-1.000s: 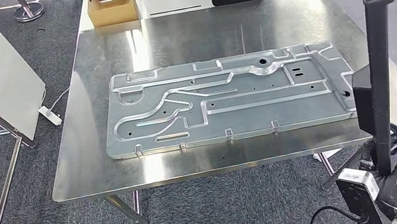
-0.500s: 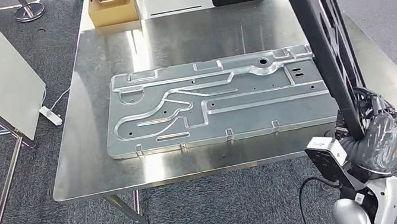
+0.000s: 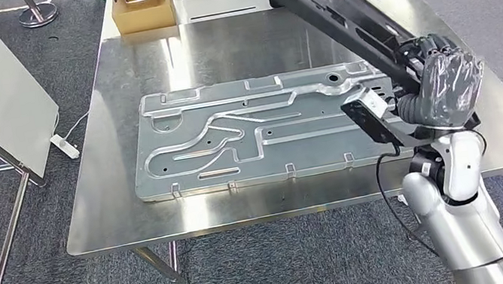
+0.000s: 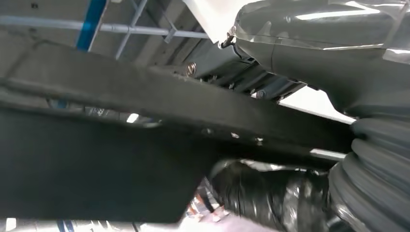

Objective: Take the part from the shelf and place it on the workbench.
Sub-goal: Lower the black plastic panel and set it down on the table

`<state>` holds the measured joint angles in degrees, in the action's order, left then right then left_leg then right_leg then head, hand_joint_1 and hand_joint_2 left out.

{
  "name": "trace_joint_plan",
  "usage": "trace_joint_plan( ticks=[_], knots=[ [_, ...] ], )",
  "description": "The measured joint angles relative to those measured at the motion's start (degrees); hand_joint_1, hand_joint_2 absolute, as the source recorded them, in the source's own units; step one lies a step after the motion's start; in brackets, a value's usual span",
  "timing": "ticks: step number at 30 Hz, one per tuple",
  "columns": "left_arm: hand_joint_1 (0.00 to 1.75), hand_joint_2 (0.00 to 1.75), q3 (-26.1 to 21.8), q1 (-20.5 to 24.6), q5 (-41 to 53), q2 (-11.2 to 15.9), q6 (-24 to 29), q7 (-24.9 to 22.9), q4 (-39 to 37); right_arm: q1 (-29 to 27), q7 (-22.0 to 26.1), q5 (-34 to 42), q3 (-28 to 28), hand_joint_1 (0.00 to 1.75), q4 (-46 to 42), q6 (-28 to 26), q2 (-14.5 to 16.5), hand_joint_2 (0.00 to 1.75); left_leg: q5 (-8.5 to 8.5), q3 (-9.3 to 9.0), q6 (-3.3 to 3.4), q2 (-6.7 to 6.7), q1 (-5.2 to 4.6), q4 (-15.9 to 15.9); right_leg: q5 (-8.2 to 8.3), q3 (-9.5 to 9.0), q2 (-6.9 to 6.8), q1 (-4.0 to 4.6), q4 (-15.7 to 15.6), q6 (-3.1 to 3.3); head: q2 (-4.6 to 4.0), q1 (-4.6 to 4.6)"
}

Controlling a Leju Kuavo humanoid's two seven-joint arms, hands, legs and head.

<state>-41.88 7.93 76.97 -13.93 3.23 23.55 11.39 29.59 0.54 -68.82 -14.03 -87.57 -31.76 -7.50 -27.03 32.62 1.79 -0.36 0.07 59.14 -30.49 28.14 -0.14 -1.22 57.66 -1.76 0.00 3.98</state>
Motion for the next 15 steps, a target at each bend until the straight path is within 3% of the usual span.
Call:
trace_joint_plan(
  ticks=[2, 15],
  knots=[
    [0.00, 0.00, 0.4, 0.1, -0.2, 0.0, 0.6, -0.6, 0.0, 2.0, -0.8, -0.2, -0.3, 1.38, 2.2, 0.3, -0.4, 1.75, 0.00, 0.01, 0.00, -0.01, 0.00, 0.0, 0.00, 0.00, -0.02, 0.00, 0.0, 0.00, 0.00, -0.01],
    [0.00, 0.00, 1.1, 0.3, -0.3, -0.1, 1.5, -2.2, 0.0, 7.2, -2.6, -1.8, -0.7, 1.37, 9.7, 0.9, -1.5, 1.75, 0.00, 0.03, 0.00, -0.02, 0.00, 0.0, 0.00, 0.03, -0.02, 0.00, 0.0, 0.00, 0.00, -0.01]
  ],
)
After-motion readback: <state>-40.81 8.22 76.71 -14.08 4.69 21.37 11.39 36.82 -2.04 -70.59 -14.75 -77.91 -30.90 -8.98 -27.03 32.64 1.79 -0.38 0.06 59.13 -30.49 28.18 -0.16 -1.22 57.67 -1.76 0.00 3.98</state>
